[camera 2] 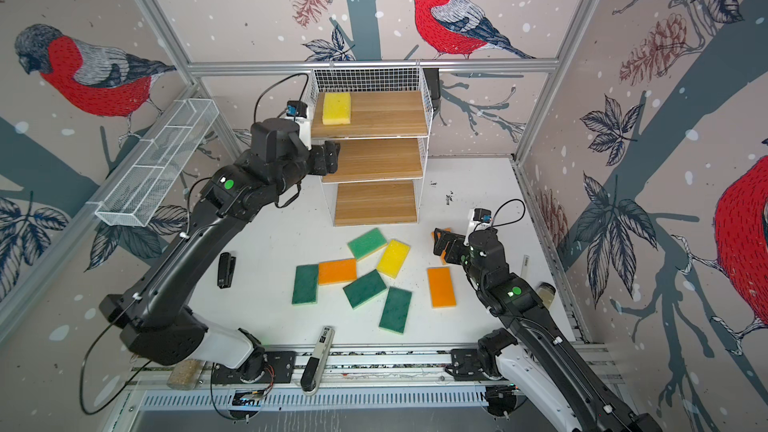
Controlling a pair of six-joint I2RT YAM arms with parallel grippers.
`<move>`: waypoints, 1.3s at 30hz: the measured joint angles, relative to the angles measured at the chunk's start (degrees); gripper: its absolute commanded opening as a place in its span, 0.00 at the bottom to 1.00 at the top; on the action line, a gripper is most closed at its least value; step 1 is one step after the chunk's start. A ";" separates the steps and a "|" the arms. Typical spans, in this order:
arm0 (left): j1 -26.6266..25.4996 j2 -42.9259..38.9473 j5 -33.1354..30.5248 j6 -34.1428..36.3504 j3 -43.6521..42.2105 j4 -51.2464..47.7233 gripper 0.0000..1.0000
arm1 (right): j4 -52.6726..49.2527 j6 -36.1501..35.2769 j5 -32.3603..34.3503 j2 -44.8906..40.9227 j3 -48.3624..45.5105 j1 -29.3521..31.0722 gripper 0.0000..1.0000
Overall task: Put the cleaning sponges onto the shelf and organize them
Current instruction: 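Withdraw the left gripper while the right gripper descends toward an orange sponge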
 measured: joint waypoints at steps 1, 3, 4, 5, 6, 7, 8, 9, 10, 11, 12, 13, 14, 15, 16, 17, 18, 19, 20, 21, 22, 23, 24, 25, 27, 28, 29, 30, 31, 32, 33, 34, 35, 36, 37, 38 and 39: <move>0.00 -1.60 0.02 -0.02 -2.10 0.46 0.81 | -0.09 -0.02 0.02 0.17 0.07 0.31 1.00; 0.00 -4.39 0.02 -0.07 -5.77 1.11 0.81 | -0.24 0.87 0.11 0.42 0.09 1.22 1.00; 0.00 -5.44 0.02 -0.11 -7.19 1.33 0.81 | -0.37 1.66 0.37 0.59 0.09 1.77 1.00; -0.02 -6.62 0.02 -0.17 -8.85 1.53 0.81 | -0.48 1.84 0.61 0.76 0.07 2.38 1.00; -0.02 -7.48 0.00 -0.22 -10.05 1.53 0.81 | -0.70 2.80 0.98 1.03 0.07 2.93 1.00; -0.04 -8.41 -0.02 -0.35 -11.39 1.53 0.81 | -1.09 3.15 1.49 1.46 0.07 3.65 1.00; -0.04 -9.33 -0.09 -0.66 -12.79 1.66 0.81 | -1.33 3.45 1.86 1.92 0.00 4.26 0.99; -0.07 -10.29 -0.20 -0.92 -14.27 1.79 0.81 | -1.44 4.24 2.14 2.27 -0.17 4.70 1.00; -0.07 -11.30 -0.26 -1.18 -15.85 1.86 0.81 | -1.84 4.61 2.54 2.56 -0.44 5.18 1.00; -0.07 -12.24 -0.39 -1.27 -17.46 2.14 0.81 | -2.19 4.79 2.80 2.64 -0.68 5.44 1.00; -0.07 -13.38 -0.39 -1.51 -19.43 2.32 0.81 | -2.36 5.55 3.04 2.67 -1.07 5.64 1.00; -0.07 -14.40 -0.22 -1.57 -21.38 2.78 0.81 | -2.58 6.12 3.39 2.67 -1.60 5.68 1.00; -0.07 -15.32 0.09 -1.66 -23.21 3.41 0.81 | -2.86 6.19 3.65 2.75 -2.03 5.70 1.00; -0.07 -16.31 0.24 -1.70 -25.09 3.74 0.82 | -3.32 6.51 4.17 2.82 -2.56 5.70 1.00; -0.11 -17.31 0.37 -2.14 -27.12 4.48 0.81 | -3.96 7.48 4.57 2.86 -3.02 5.75 1.00; -0.11 -18.10 0.79 -2.60 -28.83 4.94 0.81 | -4.52 7.52 4.87 2.89 -3.32 5.77 1.00; -0.11 -18.86 1.60 -2.91 -30.64 5.42 0.81 | -4.66 7.65 5.22 2.93 -3.76 5.79 1.00; -0.11 -19.39 1.75 -3.02 -32.13 5.95 0.81 | -4.68 7.85 5.55 3.10 -4.15 5.79 1.00; -0.15 -19.65 1.77 -3.30 -33.22 6.34 0.81 | -4.68 8.41 5.70 3.30 -4.48 5.79 1.00; -0.15 -19.93 1.95 -3.89 -34.49 6.91 0.81 | -4.68 9.03 5.73 3.61 -4.90 5.79 1.00; -0.15 -20.06 2.03 -4.48 -35.28 6.97 0.81 | -4.90 9.03 5.70 3.82 -5.22 5.79 1.00; -0.15 -20.09 2.14 -4.48 -35.67 6.97 0.81 | -5.18 9.20 5.70 3.93 -5.33 5.81 1.00; -0.17 -20.37 2.32 -4.57 -36.74 8.02 0.81 | -5.11 9.51 5.73 4.04 -5.64 5.81 1.00; -0.17 -21.09 2.62 -4.72 -38.56 9.40 0.81 | -4.79 10.43 5.68 4.39 -6.29 5.81 1.00; -0.17 -21.97 2.67 -5.66 -41.64 9.31 0.81 | -5.18 11.02 5.66 5.14 -7.48 5.81 1.00; -0.17 -22.27 2.69 -5.84 -43.21 9.68 0.82 | -5.53 12.04 5.38 5.51 -8.07 5.90 1.00; -0.17 -22.69 2.71 -6.14 -44.44 9.99 0.82 | -6.19 12.24 5.20 5.51 -8.52 5.95 1.00; -0.17 -23.23 2.93 -6.75 -45.72 10.23 0.82 | -6.71 13.14 4.96 5.42 -9.01 6.08 1.00; -0.17 -24.02 3.28 -7.48 -47.25 11.13 0.82 | -7.06 13.86 4.68 5.42 -9.60 6.10 1.00; -0.17 -24.68 3.37 -7.58 -48.59 12.02 0.82 | -7.43 14.43 4.42 5.40 -10.19 6.16 1.00; -0.17 -25.38 3.93 -8.11 -50.07 12.83 0.82 | -8.04 15.21 4.22 5.38 -10.78 6.32 1.00; -0.15 -25.90 4.94 -8.85 -51.32 13.55 0.82 | -8.66 15.32 4.02 5.38 -11.10 6.45 1.00; -0.15 -26.21 5.31 -8.92 -52.22 13.99 0.82 | -9.05 15.93 3.69 5.42 -11.17 6.56 1.00; -0.15 -26.45 5.86 -9.07 -53.02 14.43 0.82 | -9.25 16.41 3.56 5.51 -11.17 6.69 1.00; -0.13 -26.51 6.01 -9.38 -53.44 14.80 0.82 | -9.25 16.46 3.52 5.73 -11.15 6.80 1.00; -0.09 -26.51 6.03 -9.77 -53.68 14.95 0.82 | -9.27 16.50 3.39 6.05 -11.13 6.86 1.00; 0.00 -26.53 6.01 -10.03 -53.99 15.21 0.82 | -9.25 16.65 3.30 6.56 -11.13 7.06 1.00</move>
